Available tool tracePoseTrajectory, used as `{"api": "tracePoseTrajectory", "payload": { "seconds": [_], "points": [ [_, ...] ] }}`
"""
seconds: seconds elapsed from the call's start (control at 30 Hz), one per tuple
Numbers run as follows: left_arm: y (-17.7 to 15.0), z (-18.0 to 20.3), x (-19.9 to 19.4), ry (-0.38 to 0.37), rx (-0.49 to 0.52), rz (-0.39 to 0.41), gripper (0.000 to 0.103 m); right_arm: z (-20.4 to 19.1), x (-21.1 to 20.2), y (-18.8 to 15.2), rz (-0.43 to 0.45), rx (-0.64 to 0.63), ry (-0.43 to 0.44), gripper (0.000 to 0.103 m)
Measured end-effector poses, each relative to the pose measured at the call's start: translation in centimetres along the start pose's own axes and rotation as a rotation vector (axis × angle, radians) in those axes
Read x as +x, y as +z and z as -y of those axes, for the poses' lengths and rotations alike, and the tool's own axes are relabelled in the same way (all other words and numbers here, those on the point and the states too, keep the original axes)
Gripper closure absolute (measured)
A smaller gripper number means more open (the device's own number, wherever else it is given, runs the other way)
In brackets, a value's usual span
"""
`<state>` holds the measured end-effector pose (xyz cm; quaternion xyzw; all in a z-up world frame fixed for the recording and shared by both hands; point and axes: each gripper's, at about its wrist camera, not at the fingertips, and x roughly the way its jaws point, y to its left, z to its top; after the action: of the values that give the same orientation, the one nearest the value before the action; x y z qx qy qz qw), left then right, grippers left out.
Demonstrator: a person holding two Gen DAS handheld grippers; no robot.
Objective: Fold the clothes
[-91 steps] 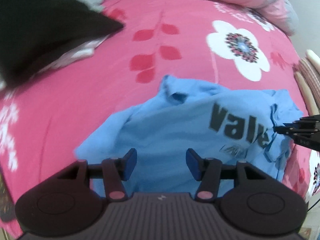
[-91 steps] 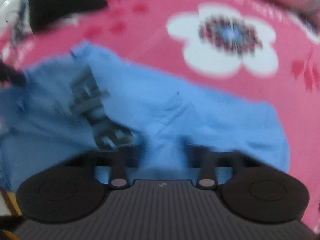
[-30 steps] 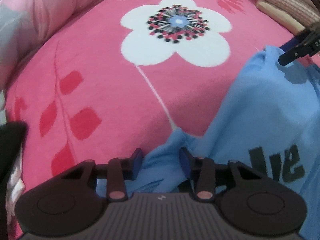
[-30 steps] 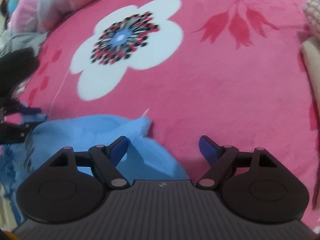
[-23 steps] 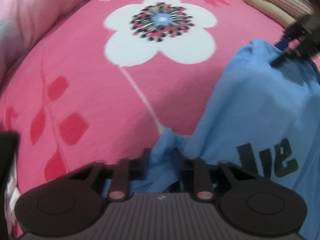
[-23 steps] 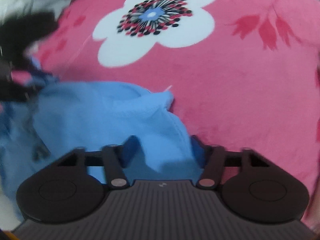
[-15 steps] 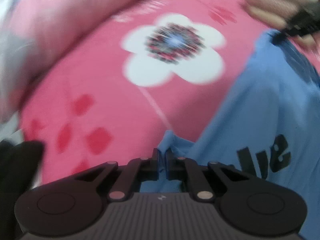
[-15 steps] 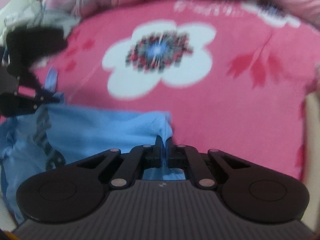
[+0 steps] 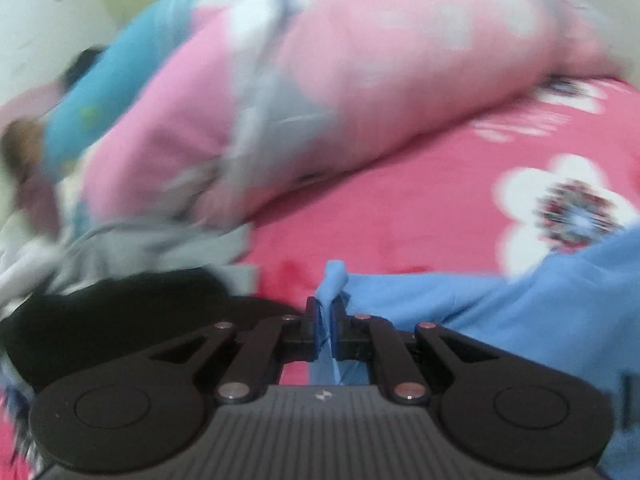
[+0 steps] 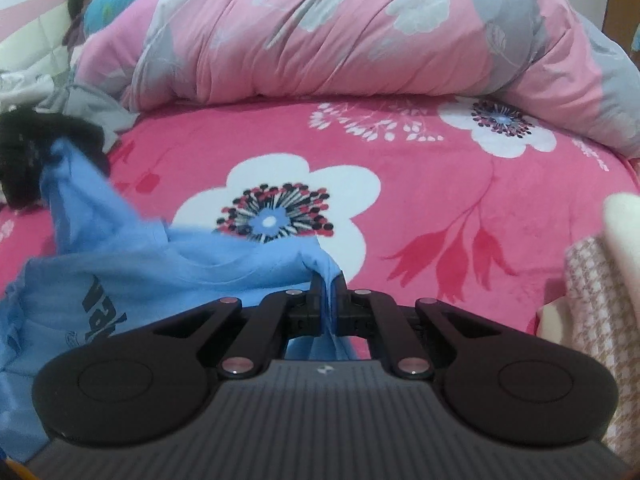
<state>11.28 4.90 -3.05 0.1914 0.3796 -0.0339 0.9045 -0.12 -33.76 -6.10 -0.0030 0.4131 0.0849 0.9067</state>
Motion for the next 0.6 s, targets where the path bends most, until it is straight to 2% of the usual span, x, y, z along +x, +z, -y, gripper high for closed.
{"api": "tracePoseTrajectory", "payload": {
  "seconds": [0.07,0.13,0.23,0.3,0.43,0.6],
  "points": [
    [0.0,-1.7,1.7,0.032,-0.095,-0.046,0.097,0.0,0.5,-0.3,-0.019,-0.001,-0.006,0.102],
    [-0.3,-2.7,2.8,0.05,-0.148,-0.069,0.097,0.0,1.2,-0.6,-0.032,0.005,-0.01,0.102],
    [-0.7,-2.5,3.5,0.063,-0.149,-0.081,0.097,0.0,2.4,-1.0,-0.045,0.007,-0.024,0.102],
    [-0.7,-2.0,3.4,0.077,-0.112,-0.066,0.097,-0.1,2.9,-0.9,-0.043,0.002,-0.035,0.102],
    [-0.2,-2.2,2.9,0.107,-0.13,-0.023,0.097,-0.1,3.2,0.7,-0.004,-0.037,-0.062,0.102],
    [2.9,-3.0,2.9,0.126,-0.14,0.051,0.097,1.8,3.1,5.4,0.097,-0.082,-0.125,0.102]
  ]
}}
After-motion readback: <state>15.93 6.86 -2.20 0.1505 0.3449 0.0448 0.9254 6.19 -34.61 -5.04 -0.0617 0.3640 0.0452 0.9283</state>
